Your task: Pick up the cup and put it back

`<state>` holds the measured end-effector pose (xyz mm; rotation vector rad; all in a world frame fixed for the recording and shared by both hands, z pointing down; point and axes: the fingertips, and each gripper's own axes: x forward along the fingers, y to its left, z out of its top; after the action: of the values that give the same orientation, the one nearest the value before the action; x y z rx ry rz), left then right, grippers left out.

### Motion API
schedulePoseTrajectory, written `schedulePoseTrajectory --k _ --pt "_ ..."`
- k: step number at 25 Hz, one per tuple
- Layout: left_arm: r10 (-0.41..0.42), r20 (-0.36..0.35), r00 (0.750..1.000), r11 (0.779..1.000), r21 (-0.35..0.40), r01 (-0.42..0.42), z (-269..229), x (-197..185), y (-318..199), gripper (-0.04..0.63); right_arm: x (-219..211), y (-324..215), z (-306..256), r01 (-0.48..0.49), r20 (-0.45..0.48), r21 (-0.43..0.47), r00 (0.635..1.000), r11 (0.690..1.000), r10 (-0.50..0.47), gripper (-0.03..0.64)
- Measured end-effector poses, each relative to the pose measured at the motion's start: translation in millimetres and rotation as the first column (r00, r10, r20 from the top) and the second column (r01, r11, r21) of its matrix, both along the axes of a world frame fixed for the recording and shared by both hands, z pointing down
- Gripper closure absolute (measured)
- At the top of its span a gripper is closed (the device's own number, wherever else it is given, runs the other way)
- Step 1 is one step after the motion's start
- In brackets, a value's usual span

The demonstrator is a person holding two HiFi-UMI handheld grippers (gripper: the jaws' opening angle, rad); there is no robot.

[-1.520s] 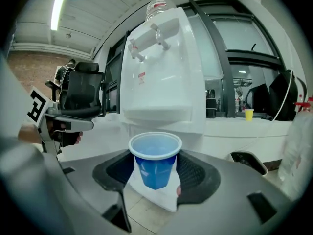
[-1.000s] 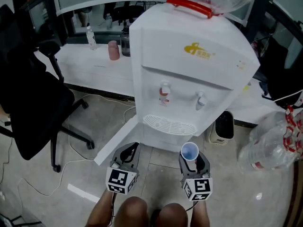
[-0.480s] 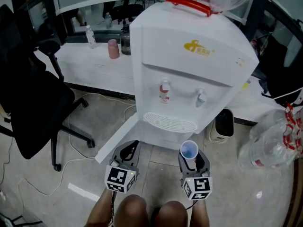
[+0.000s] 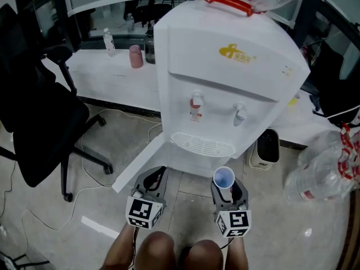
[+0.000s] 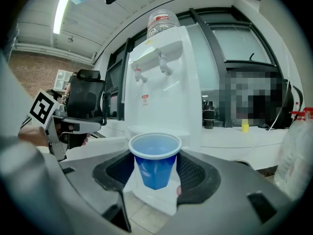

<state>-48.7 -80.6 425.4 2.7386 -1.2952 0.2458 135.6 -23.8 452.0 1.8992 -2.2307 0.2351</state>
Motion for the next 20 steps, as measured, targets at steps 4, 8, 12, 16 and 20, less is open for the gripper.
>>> schedulePoseTrajectory --k 4,8,12,16,20 --pt "-0.005 -0.005 1.000 1.000 -0.016 0.005 13.0 -1.9 -1.5 0.566 -6.0 -6.6 10.3 0.020 0.000 0.003 1.000 1.000 -0.020 0.339" --pt "-0.021 0.007 1.000 0.999 -0.024 0.021 27.2 -4.6 -3.2 0.566 -17.1 -16.7 26.3 0.049 0.003 0.000 0.999 0.999 -0.049 0.339" --pt "-0.034 0.013 0.999 0.999 -0.031 0.034 43.0 -6.1 -6.7 0.565 -33.4 -31.8 51.2 0.093 0.005 -0.013 0.996 0.996 -0.093 0.339" --pt "-0.045 0.011 0.999 0.998 -0.046 0.045 62.7 -9.4 -10.0 0.566 -46.2 -50.4 78.5 0.119 0.000 -0.021 0.993 0.993 -0.119 0.339" --pt "-0.058 0.017 0.998 0.997 -0.059 0.059 83.1 -16.0 -12.2 0.566 -54.9 -70.6 103.8 0.135 -0.002 -0.024 0.991 0.991 -0.135 0.339"
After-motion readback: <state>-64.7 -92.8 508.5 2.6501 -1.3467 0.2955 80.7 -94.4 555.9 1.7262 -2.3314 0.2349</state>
